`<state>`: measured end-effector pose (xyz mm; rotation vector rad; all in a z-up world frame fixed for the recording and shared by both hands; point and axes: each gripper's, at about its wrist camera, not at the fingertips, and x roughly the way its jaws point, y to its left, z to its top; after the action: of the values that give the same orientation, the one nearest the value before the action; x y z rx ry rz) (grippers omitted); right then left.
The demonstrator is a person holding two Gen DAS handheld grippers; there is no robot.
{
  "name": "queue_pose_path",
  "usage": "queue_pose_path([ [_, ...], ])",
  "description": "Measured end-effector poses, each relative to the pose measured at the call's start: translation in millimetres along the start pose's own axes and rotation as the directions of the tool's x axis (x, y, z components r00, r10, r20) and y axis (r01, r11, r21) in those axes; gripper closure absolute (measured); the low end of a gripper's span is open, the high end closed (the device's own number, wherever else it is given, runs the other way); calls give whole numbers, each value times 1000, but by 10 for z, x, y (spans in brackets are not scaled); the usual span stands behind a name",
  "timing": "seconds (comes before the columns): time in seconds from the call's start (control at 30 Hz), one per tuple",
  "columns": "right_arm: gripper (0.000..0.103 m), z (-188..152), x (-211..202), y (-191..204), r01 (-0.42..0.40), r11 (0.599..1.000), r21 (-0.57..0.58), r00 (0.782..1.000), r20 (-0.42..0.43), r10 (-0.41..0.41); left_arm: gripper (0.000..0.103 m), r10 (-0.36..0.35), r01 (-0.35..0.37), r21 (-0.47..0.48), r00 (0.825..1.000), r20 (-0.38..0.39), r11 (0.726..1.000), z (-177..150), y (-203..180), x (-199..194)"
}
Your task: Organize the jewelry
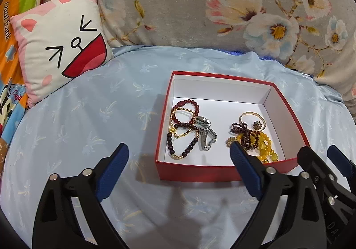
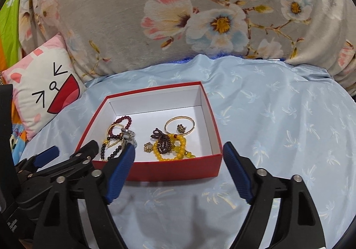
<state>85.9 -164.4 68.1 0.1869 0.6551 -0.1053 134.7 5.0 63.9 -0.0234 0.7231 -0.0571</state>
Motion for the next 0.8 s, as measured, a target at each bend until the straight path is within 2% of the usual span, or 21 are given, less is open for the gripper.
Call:
queue_pose_path([
  [0.23, 19, 24, -17, 59, 52, 998, -40, 999, 4, -52, 11, 32, -32, 11, 999, -16, 999, 2, 23, -1],
  [0.8, 18, -55, -26, -4, 43, 999, -15, 999, -24, -43, 11, 28, -30, -66, 999, -37, 997, -27, 174, -44],
])
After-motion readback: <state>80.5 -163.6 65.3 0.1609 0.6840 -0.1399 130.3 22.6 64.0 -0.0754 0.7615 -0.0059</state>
